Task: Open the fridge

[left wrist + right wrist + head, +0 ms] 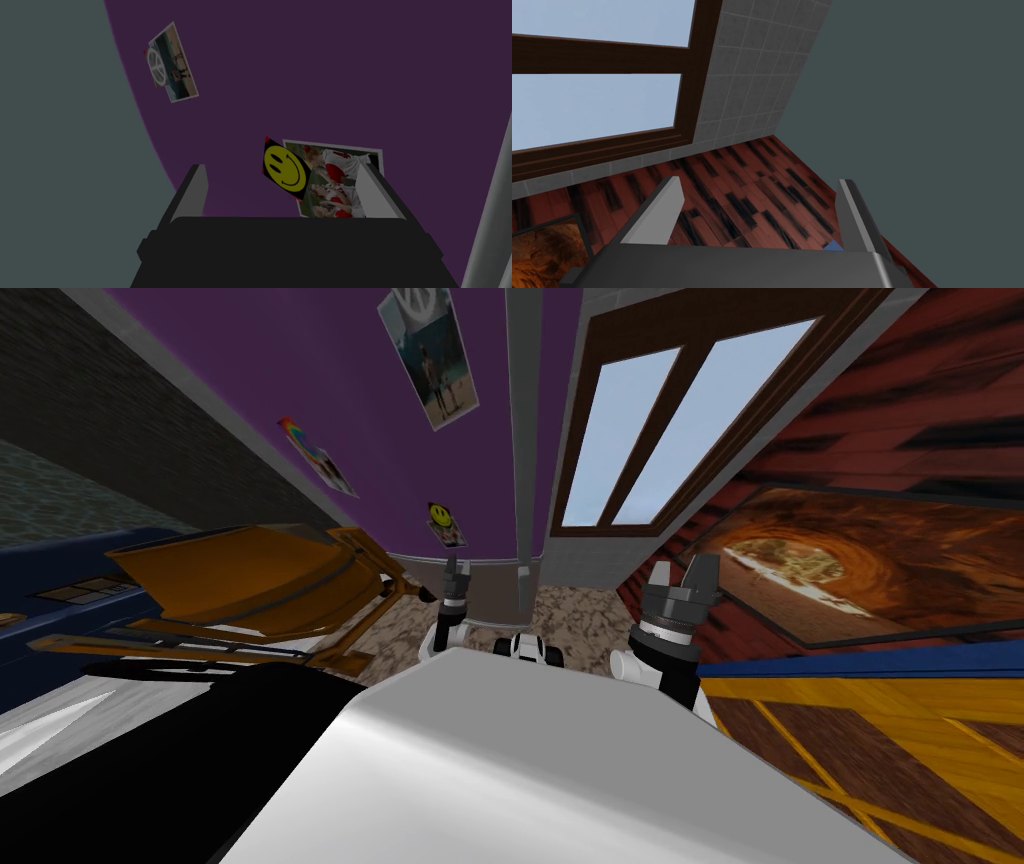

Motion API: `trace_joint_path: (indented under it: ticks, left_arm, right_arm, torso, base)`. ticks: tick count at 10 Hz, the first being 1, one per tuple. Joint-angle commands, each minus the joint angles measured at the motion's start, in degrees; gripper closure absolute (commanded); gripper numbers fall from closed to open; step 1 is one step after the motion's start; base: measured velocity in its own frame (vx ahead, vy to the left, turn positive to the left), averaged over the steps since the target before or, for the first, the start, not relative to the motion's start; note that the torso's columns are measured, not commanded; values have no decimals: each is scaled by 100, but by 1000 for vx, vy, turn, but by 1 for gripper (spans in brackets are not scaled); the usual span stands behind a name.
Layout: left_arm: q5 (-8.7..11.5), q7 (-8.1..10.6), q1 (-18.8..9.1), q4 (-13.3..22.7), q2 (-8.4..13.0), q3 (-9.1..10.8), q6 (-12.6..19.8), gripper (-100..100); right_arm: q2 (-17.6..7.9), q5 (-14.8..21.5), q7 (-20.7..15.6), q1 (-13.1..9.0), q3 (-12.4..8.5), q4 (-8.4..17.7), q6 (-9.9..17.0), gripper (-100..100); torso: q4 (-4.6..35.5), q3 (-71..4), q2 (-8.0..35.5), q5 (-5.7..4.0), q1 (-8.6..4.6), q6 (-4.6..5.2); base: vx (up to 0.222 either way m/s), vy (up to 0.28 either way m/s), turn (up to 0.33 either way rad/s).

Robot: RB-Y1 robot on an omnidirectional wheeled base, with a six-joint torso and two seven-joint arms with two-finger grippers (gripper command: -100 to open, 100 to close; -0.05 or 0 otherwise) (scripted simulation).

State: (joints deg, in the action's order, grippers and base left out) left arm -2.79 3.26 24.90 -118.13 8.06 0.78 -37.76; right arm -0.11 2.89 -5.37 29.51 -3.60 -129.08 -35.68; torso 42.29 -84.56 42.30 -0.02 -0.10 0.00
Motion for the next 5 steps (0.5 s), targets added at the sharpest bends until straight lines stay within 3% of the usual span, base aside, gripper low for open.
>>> trace_joint_path:
  ticks: [1, 5]
  left_arm:
    - [0, -71, -65, 322, -6, 6, -152, -100]
    - [7, -152, -152, 750, 86, 26, -355, -100]
  right_arm:
    - [-1, 0, 0, 0, 0, 0, 0, 0]
    - [-1, 0, 0, 0, -1, 0, 0, 0]
  torso:
    - [0, 0, 0, 3, 19, 0]
    - [-2, -3, -4, 0, 4, 0]
  base:
    - [23, -140, 15]
    - [37, -142, 17]
